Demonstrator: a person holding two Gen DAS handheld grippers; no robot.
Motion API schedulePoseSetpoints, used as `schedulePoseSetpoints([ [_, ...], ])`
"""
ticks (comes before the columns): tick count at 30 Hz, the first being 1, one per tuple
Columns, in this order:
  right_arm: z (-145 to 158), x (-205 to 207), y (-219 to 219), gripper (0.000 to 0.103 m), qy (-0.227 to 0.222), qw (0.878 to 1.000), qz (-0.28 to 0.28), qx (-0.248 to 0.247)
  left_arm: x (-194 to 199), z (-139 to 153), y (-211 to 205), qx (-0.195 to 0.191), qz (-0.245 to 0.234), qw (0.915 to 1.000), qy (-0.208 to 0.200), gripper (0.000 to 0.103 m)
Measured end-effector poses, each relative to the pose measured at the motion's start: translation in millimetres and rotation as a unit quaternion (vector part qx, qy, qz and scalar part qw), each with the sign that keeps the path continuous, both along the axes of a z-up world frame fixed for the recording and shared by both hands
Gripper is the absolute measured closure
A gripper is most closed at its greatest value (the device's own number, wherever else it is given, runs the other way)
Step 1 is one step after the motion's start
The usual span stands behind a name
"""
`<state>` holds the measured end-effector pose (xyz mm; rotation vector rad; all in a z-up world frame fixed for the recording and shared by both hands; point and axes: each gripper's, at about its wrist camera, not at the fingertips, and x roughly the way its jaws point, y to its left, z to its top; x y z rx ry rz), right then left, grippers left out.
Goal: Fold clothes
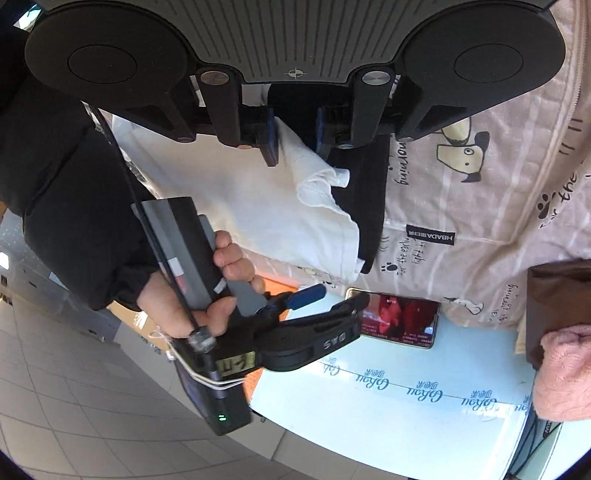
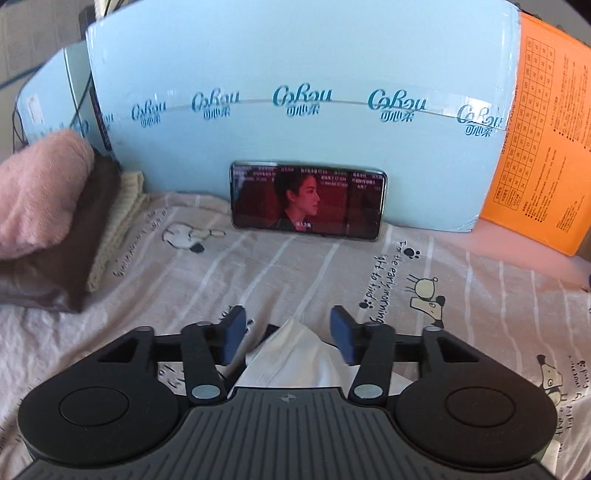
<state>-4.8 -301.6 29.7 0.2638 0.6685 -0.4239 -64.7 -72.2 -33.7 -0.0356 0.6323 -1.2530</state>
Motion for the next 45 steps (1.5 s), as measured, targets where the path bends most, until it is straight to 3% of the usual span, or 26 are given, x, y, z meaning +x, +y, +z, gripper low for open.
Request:
schedulePoseSetpoints([
  [2, 15, -13, -4, 0.041, -0.029, 1.000, -0.001, 0.010, 2, 2, 4, -0.010, 0.008, 0.9999, -0.002, 0.036],
  [7, 47, -86, -13, 0.030, -0.095, 0.995, -0.011, 0.015, 9, 4, 6, -0.027, 0.002, 0.9996, 0.004, 0.034],
  [11, 55, -167, 0, 0.018, -0.121, 0.991, -0.024, -0.048, 17, 2, 1, -0.021, 0.011, 0.9997, 0.010, 0.034],
  [15, 32, -230, 39, 0.008, -0.097, 0.988, -0.001, -0.117, 18, 3, -5, 0.005, 0.024, 0.9996, -0.011, 0.029],
  [19, 5, -247, 50, 0.005, -0.058, 0.990, 0.003, -0.125, 24, 0, -9, 0.029, 0.037, 0.9989, -0.003, 0.029],
  [22, -15, -255, 54, 0.005, -0.028, 0.992, 0.002, -0.125, 26, 2, -4, 0.021, 0.044, 0.9988, 0.010, 0.029],
  [24, -29, -261, 58, 0.005, -0.007, 0.992, 0.002, -0.125, 23, 6, 5, -0.004, 0.036, 0.9992, 0.014, 0.029],
  [26, -43, -266, 61, 0.005, 0.013, 0.992, 0.001, -0.125, 13, 12, 13, -0.019, 0.017, 0.9996, -0.011, 0.027],
  [28, -50, -270, 57, 0.005, 0.019, 0.993, -0.013, -0.119, -4, 16, 17, -0.013, -0.016, 0.9975, -0.068, 0.020],
  [32, -56, -276, 52, 0.005, 0.021, 0.993, -0.032, -0.115, -30, 15, 9, 0.047, -0.052, 0.9826, -0.172, 0.018],
  [34, -57, -280, 49, 0.005, 0.027, 0.991, -0.051, -0.122, -30, 12, 5, 0.065, -0.050, 0.9803, -0.180, 0.018],
  [38, -58, -293, 41, 0.005, 0.017, 0.992, -0.073, -0.104, -22, 10, 7, 0.067, -0.052, 0.9848, -0.152, 0.018],
  [41, -58, -299, 40, 0.005, 0.009, 0.994, -0.063, -0.093, -14, 11, 14, 0.049, -0.056, 0.9918, -0.104, 0.018],
  [45, -48, -320, 34, 0.005, -0.070, 0.997, -0.001, -0.027, -3, 6, 28, 0.035, -0.044, 0.9982, -0.018, 0.016],
])
